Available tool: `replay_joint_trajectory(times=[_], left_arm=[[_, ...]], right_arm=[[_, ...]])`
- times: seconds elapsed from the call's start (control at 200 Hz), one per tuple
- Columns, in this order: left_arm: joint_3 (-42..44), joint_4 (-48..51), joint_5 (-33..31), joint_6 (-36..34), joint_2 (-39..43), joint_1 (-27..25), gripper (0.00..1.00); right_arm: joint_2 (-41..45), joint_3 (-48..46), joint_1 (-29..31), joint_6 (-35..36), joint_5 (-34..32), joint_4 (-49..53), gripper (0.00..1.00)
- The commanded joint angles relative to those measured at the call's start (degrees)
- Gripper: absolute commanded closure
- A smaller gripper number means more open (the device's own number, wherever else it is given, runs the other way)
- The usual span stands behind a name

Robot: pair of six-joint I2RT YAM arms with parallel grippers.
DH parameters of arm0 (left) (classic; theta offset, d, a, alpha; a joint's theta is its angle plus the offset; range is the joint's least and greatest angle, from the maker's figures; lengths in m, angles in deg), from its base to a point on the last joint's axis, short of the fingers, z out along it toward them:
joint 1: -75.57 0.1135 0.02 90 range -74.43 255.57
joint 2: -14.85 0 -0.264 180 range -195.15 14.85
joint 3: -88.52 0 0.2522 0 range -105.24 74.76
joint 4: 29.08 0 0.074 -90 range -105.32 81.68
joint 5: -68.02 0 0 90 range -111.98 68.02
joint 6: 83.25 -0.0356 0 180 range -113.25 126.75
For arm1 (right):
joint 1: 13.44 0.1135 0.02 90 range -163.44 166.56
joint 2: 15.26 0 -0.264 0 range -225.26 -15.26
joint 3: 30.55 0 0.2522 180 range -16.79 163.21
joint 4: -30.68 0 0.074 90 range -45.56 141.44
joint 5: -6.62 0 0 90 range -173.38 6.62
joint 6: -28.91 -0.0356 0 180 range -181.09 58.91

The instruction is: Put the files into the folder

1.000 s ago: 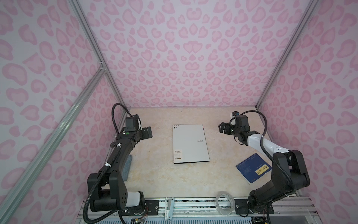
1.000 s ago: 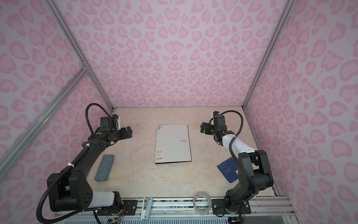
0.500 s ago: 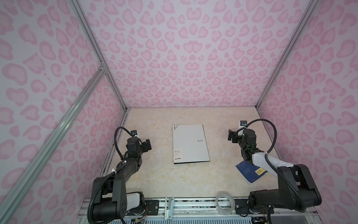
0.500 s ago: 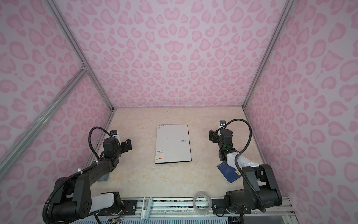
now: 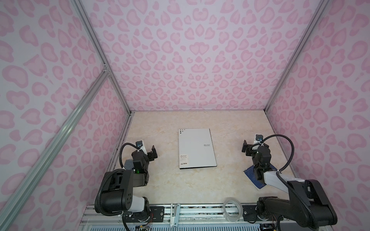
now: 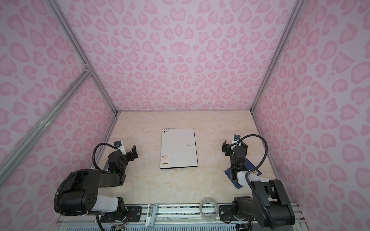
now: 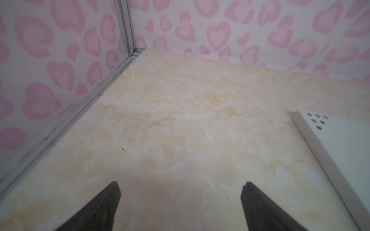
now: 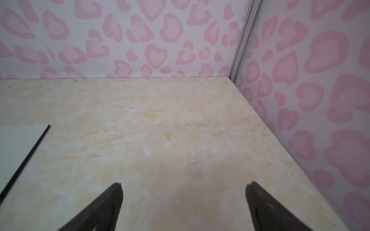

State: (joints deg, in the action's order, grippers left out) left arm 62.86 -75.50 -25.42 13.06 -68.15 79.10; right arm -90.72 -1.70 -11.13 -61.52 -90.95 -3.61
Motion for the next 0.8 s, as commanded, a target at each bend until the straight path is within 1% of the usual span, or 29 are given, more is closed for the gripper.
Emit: replay_joint_trajectory(times=[0.0,0.02,0.105,0.14,0.175,0.19,0.27,0.31,0.335,0.405,0.47,0.795], left_arm=[[-2.2,-3.35,-0.55,-0.56,-0.26,-0.1,0.03],[-2.75,-3.0,-0.71,-0.43,-0.64,-0.09,0.02],[-4.67,0.4,-0.17,-0.55,-0.84,-0.1,0.02],[-4.87,0.47,0.1,-0.68,-0.99,-0.1,0.02],[-5.21,1.16,0.22,-0.85,-1.01,-0.19,0.02],[-5.3,1.28,0.26,-0.93,-1.02,-0.26,0.02],[-5.51,1.63,0.42,-1.14,-1.06,-0.32,0.02],[-6.27,2.71,1.45,-2.05,-1.35,-0.64,0.02],[-6.77,3.7,1.74,-2.71,-1.38,-0.98,0.02],[-7.35,4.59,0.8,-3.58,-1.51,-2.01,0.02],[-7.33,4.57,0.8,-3.58,-1.57,-2.04,0.02],[-7.17,4.51,0.76,-3.49,-1.43,-2.04,0.03]], right_arm=[[-4.32,-1.47,-1.18,-1.24,0.98,-12.9,0.01],[-5.33,-1.46,-1.25,-1.09,1.48,-14.01,0.01],[-9.08,0.93,-1.69,-1.5,1.92,-10.98,0.01],[-11.61,0.68,-1.78,-1.72,2.18,-14.23,0.01],[-14.82,-0.39,-1.93,-1.4,2.68,-21.24,0.01],[-15.49,-0.84,-1.95,-1.14,3.24,-22.76,0.01],[-12.02,0.75,-2.6,-1.59,4.56,-13.76,0.01],[-12.68,3.29,-3.36,-2.31,6.05,-9.86,0.01],[-13.64,4.91,-3.54,-1.08,7.67,-8.42,0.01],[-14.64,3.5,-3.0,-1.09,6.64,-12.83,0.01],[-14.13,3.79,-3.02,-1.06,6.67,-11.1,0.01],[-14.35,3.59,-2.75,-0.72,6.41,-11.9,0.01]])
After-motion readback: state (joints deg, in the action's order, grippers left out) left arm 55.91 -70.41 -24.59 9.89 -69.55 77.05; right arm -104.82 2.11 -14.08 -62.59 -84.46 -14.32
